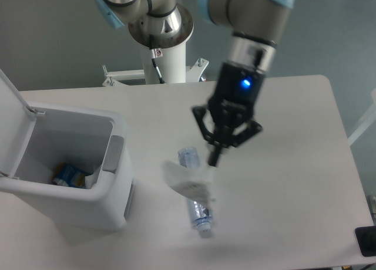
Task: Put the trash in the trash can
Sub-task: 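Carry the paper cup over the trash bin and release it inside, then move the open gripper back over the clear plastic bottle and lower it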
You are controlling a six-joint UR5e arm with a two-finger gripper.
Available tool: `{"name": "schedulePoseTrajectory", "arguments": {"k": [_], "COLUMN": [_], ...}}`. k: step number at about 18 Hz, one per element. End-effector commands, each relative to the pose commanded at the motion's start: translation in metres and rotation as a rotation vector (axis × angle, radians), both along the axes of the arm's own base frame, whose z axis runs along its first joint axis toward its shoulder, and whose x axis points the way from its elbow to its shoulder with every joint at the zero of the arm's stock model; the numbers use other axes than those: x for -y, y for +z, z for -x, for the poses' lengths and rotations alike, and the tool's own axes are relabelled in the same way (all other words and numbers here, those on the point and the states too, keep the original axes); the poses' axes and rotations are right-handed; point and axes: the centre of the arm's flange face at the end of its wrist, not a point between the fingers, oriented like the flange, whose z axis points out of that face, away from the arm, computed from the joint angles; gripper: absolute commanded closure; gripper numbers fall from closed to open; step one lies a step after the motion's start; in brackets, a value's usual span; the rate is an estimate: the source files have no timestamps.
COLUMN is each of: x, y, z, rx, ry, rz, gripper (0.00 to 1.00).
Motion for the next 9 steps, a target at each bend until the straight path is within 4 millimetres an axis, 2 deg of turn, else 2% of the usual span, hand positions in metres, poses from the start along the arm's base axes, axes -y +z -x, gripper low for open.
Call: {"name": "schedulePoseTrajectory", "arguments": {"k": [2,6,7,9], "x": [-0.007,-0.021,-0.022,-0.023], "y": [0.001,-0.017,-0.02,-0.023], "z": [-0.032,-0.099,-0.111,-0.117], "rx": [0.002,0.023,0.024,0.021], "ry": [-0.044,-0.151,-0.172,-0.191], "rz": [0.0,0.024,0.028,0.027], "gripper": [1.0,1.0,0.94,0.48]}}
